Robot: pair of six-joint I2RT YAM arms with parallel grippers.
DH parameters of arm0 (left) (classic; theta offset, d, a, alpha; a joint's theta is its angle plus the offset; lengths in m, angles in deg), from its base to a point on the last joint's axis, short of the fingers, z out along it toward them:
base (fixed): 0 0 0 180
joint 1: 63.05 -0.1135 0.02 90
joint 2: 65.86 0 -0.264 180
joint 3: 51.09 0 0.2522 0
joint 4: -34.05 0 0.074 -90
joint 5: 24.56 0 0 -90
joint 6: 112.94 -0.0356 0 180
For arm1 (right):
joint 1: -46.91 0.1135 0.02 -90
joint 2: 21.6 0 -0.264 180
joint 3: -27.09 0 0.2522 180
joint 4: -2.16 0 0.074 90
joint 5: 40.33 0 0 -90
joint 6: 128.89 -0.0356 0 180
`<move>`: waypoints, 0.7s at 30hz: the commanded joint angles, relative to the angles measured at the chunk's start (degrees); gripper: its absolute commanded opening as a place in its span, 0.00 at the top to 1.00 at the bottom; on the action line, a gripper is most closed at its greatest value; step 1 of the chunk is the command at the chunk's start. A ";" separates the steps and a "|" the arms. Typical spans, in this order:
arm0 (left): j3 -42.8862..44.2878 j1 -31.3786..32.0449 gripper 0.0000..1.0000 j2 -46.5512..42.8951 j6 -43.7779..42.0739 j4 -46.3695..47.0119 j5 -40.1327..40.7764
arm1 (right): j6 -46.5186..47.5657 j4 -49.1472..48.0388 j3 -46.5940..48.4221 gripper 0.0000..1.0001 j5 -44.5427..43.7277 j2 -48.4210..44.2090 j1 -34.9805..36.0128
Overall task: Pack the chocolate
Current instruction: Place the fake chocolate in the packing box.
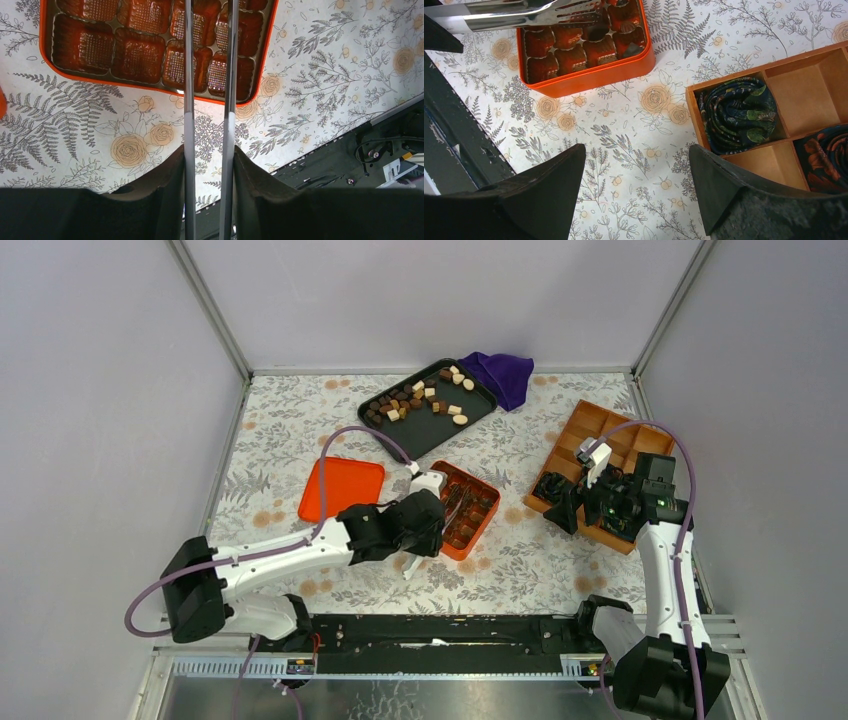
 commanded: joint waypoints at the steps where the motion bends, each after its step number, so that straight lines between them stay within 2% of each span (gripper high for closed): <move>1: 2.90 0.74 0.59 0.73 1.35 0.17 2.84 | 0.86 0.55 1.04 0.17 0.51 -0.73 0.40; 7: 3.37 1.24 0.57 0.74 1.78 -0.66 3.60 | 0.82 0.75 0.97 0.17 0.70 -0.84 0.42; 16: 7.53 1.34 0.62 -3.96 1.13 -1.01 8.90 | 0.48 0.07 1.34 0.17 1.09 -0.41 0.91; 21: 11.43 -3.23 0.62 -5.03 -1.11 -2.76 9.65 | -2.39 -4.22 0.73 0.17 -3.88 -0.30 6.25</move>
